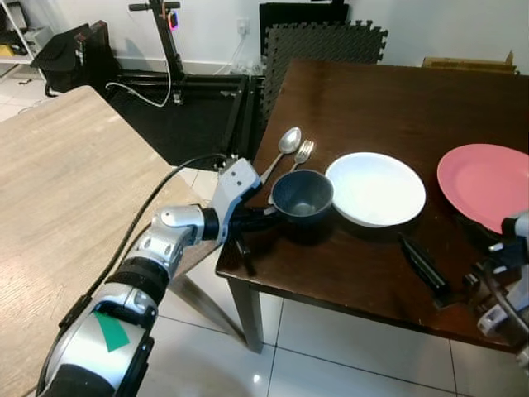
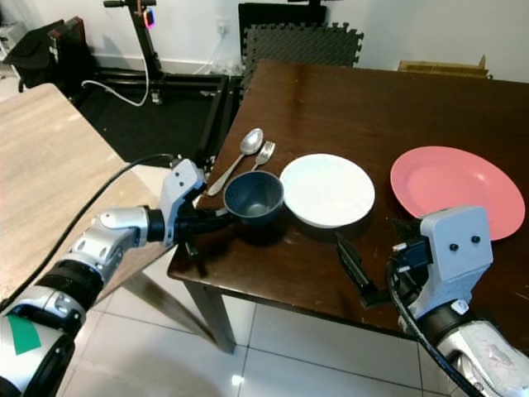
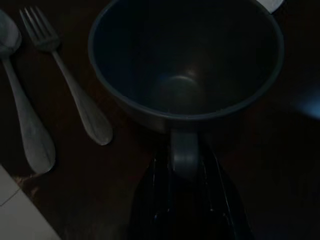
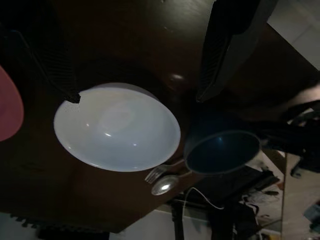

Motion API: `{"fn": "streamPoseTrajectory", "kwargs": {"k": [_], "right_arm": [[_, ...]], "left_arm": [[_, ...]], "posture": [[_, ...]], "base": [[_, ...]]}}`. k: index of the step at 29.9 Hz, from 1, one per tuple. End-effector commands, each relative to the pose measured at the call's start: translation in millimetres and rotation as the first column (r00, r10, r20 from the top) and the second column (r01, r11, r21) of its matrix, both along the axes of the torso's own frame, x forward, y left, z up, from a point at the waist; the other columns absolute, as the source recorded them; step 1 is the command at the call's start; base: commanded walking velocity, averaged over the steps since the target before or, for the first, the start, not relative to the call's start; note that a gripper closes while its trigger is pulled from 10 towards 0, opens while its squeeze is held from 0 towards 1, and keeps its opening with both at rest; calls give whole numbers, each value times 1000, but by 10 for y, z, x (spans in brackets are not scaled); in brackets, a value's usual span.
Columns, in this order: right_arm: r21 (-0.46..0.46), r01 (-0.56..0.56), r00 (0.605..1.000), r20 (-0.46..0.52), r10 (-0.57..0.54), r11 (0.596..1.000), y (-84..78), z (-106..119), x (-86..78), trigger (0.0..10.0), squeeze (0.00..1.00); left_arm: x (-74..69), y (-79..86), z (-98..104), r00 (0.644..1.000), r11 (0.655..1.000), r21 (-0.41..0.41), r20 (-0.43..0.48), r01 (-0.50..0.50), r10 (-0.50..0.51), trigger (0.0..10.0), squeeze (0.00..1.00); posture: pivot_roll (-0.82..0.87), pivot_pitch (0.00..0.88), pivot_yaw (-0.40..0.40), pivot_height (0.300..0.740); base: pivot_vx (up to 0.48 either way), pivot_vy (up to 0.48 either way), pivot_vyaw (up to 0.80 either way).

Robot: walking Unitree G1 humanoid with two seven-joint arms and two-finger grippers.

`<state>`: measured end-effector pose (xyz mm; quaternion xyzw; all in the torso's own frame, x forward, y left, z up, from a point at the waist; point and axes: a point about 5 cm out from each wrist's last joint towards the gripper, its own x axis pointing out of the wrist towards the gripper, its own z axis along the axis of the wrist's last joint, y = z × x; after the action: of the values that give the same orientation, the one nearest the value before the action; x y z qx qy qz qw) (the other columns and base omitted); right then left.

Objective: Setting the table

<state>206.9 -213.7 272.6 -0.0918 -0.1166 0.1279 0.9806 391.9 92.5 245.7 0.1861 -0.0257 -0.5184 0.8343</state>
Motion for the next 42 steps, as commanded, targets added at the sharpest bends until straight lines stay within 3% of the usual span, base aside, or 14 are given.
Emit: {"fn": "streamPoseTrajectory", "kwargs": {"k": [1,8,9,16,17,23,29,32,34,36,37,39,40,42], "right_arm": [[2,-30,1000,4,30,1000,31,27,-59,10000,0],[4,-54,999,-4,54,999,38,51,-76,10000,0],[7,-59,998,-4,59,998,45,63,-70,10000,0],[11,-60,998,-4,60,998,41,84,-58,10000,0],[12,-59,998,-3,59,998,39,87,-55,10000,0],[18,-60,998,4,60,998,45,94,-49,10000,0],[55,-52,998,41,50,997,52,134,-57,10000,0],[183,-8,993,119,-14,983,21,210,-118,10000,0],[237,43,986,144,-79,971,-20,225,-132,10000,0],[237,43,986,144,-79,971,-20,225,-132,10000,0],[338,231,941,161,-298,912,-110,210,-82,10000,0],[338,231,941,161,-298,912,-110,210,-82,10000,0],[357,303,914,154,-375,884,-77,173,-8,10000,0],[361,333,901,150,-407,871,-9,142,71,10000,0]], "left_arm": [[-1,87,-40,1000,999,43,-5,1,0,10000,0],[2,138,-92,1000,997,77,-1,-4,4,10000,0],[10,131,-101,1000,997,77,7,-12,11,10000,1000],[13,125,-63,1000,999,44,1,-7,7,10000,1000],[9,133,-35,1000,1000,29,1,2,-2,10000,0],[13,245,138,999,1000,-3,42,-3,3,10000,0],[-145,662,563,996,993,-107,79,56,-48,10000,0],[-400,988,717,997,965,-257,60,57,-43,10000,0],[-465,1020,720,999,942,-334,48,23,-7,10000,0],[-465,1020,720,999,942,-334,48,23,-7,10000,0],[-524,952,606,992,860,-496,-26,-120,123,10000,0],[-524,952,606,992,860,-496,-26,-120,123,10000,0],[-516,823,470,976,815,-539,-82,-212,200,10000,0],[-507,667,354,963,791,-551,-108,-265,247,10000,0]], "posture": [[-165,290,179,740],[-158,290,172,740],[-160,289,170,740],[-161,282,164,740],[-160,276,163,740],[-157,256,164,740],[-139,223,173,740],[-129,198,160,740],[-116,183,151,740],[-116,183,151,740],[-107,157,138,740],[-107,157,138,740],[-107,145,133,740],[-101,130,128,740]], "base": [[0,0,0],[0,0,0],[0,0,0],[0,0,0],[0,0,0],[0,0,0],[0,0,0],[0,0,0],[0,0,0],[0,0,0],[0,0,0],[0,0,0],[0,0,0],[0,0,0]]}}
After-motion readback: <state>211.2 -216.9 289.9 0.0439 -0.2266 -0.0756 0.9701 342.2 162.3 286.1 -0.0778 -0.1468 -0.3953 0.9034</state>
